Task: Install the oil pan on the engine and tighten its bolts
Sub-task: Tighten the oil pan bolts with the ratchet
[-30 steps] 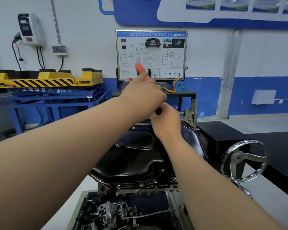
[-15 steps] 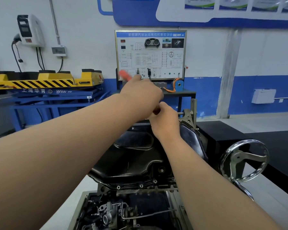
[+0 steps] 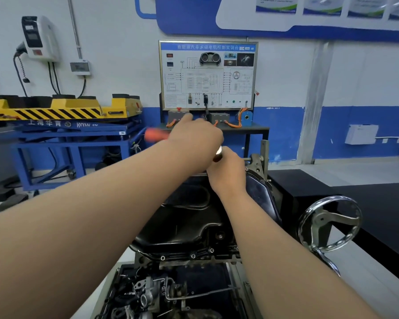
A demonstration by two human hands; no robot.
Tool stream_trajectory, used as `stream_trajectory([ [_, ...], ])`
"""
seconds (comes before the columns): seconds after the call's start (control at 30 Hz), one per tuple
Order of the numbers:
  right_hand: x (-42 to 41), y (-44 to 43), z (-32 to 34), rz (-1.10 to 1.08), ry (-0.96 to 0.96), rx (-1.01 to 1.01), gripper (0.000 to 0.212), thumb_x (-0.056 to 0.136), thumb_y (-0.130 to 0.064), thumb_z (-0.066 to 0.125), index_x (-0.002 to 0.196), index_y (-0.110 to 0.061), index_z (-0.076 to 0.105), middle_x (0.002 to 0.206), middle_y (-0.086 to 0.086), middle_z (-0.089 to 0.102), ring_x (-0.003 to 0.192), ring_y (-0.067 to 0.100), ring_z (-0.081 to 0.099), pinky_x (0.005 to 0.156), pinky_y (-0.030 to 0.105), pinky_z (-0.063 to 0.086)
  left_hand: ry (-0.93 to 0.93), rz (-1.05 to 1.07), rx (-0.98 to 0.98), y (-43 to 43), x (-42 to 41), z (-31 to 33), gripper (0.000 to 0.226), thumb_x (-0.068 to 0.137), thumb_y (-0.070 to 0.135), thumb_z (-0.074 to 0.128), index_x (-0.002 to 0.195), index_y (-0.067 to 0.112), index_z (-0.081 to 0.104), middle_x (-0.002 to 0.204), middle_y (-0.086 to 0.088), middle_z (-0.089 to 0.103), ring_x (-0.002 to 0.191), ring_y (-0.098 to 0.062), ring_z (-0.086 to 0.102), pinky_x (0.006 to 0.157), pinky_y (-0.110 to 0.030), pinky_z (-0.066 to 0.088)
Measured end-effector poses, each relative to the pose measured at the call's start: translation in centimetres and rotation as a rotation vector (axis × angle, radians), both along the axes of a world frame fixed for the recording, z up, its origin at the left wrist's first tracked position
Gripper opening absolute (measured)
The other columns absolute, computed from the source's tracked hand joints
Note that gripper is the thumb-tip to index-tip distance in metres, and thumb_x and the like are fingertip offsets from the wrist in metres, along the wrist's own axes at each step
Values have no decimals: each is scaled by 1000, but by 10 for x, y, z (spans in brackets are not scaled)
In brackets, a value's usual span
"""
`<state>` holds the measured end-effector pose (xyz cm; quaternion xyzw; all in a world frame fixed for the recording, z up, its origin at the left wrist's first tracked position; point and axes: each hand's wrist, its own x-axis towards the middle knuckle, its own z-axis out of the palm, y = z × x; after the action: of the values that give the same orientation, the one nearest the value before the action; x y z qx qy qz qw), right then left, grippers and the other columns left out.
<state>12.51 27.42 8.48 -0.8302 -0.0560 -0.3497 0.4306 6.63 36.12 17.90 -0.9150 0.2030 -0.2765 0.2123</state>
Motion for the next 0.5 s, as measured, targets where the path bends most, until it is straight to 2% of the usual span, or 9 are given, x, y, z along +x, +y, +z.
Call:
stream_trajectory([
  [0.1,-1,2,1,51,6,-13,12,84,-24,61,77,-24,51,79,-8,58,70,7,49,52,12,28,-49,-46,122,7,3,7,30,85,8,54,106,29,60,111,5,58,113,-22,47,101,-39,28],
  [0.17,0,1,0,45,4,-8,14,85,-23,60,75,-26,52,72,-11,56,66,7,49,50,12,28,-51,-71,154,8,5,6,34,87,11,53,116,30,58,115,6,60,115,-21,47,106,-40,26],
  [0.3,0,0,-2,-12,-30,-6,21,87,-21,57,68,-24,48,64,-10,52,57,5,45,47,16,27,-33,-68,98,12,9,5,14,93,28,47,101,26,59,94,5,66,96,-20,59,109,-43,21],
  [0.4,3,-1,-1,-34,6,-48,12,86,-13,52,74,-16,52,67,-6,53,58,9,46,46,20,28,15,-16,62,14,8,5,39,91,54,40,87,20,60,78,4,63,80,-19,60,108,-44,20],
  [0.5,8,-3,-1,-74,45,-116,8,86,-7,47,81,-9,54,72,-2,53,64,14,47,49,24,30,44,-7,-54,8,8,-2,47,90,58,38,72,17,53,66,3,51,65,-16,48,104,-41,25],
])
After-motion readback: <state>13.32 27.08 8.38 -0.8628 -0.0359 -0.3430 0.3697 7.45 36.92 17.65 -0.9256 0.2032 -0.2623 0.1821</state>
